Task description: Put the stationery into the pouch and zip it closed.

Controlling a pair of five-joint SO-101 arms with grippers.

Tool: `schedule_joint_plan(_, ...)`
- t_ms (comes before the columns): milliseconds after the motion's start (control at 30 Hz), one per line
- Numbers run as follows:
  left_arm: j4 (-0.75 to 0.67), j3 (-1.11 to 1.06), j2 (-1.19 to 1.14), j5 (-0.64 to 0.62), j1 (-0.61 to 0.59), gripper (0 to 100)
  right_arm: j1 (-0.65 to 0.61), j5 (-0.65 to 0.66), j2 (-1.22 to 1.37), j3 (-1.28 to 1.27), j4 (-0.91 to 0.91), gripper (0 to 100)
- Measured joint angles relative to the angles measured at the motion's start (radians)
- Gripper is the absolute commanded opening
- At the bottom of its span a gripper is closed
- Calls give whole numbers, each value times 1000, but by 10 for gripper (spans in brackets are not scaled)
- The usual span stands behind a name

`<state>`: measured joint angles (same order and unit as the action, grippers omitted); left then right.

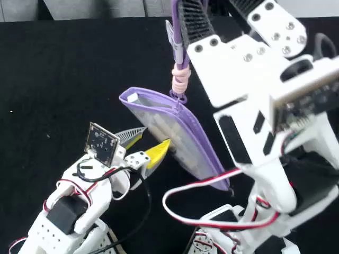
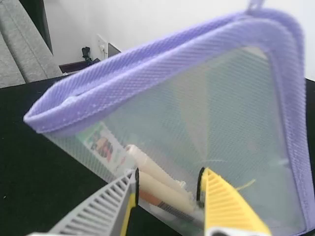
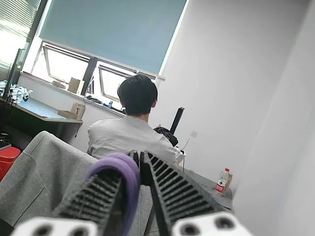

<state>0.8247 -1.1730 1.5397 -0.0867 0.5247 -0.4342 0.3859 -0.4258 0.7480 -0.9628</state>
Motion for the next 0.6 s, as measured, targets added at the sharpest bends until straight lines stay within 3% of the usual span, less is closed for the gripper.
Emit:
schedule_joint_plan(333, 2, -12, 97, -48, 3, 213, 0, 0, -28, -2, -21, 11)
schedule_joint_plan(600, -95, -158, 71, -49, -2, 209, 5, 0, -195, 0, -46, 11)
